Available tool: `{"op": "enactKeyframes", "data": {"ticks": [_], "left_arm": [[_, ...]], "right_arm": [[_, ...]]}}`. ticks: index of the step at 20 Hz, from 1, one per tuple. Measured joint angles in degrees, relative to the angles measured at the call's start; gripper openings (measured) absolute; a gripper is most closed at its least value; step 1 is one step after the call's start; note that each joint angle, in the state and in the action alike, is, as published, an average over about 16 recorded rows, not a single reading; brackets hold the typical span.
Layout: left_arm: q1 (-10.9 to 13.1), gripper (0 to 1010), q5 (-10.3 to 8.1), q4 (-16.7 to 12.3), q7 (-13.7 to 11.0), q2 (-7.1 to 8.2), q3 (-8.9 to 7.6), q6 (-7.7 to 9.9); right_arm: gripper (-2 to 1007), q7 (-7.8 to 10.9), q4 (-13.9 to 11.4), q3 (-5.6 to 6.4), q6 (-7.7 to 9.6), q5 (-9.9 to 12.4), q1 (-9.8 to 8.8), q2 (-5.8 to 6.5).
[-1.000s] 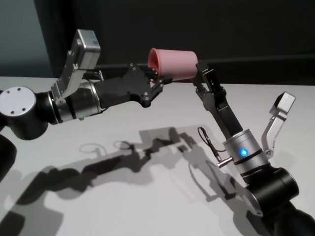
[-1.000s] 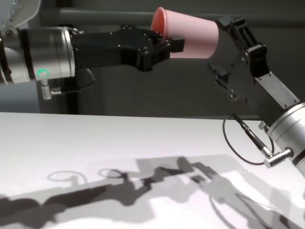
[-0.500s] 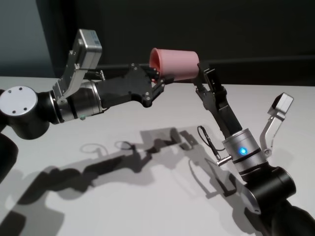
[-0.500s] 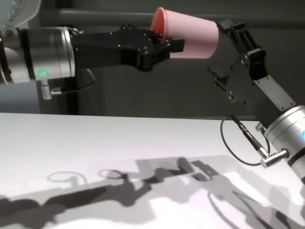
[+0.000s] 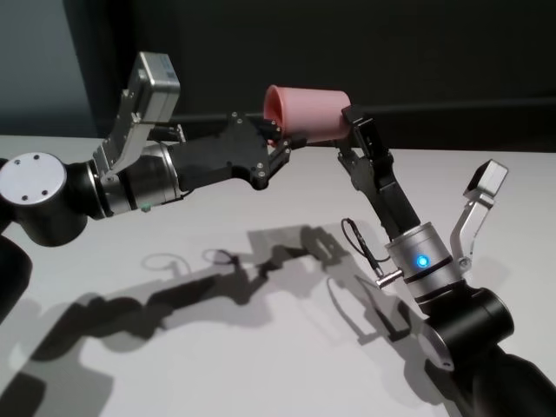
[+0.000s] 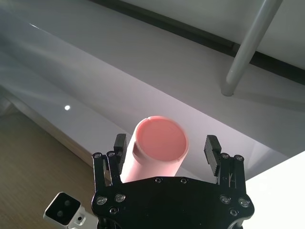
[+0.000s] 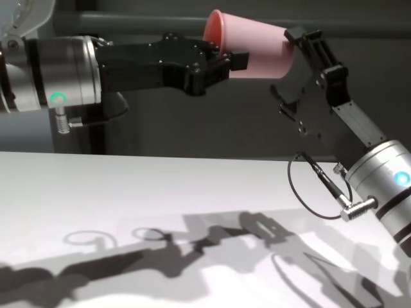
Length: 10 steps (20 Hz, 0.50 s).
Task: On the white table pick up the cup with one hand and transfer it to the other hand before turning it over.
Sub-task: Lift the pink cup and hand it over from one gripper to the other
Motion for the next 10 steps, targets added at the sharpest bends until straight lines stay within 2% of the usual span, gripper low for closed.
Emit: {"op": "enactKeyframes", "data": {"ticks": [10], "left_arm": [[0.0,50,0.0,0.0,0.0,0.0,0.0,0.0]], "right_arm": [[1002,1.01,1.8,-1.42,-0.14,0.92,1.74,-0.09]]}}
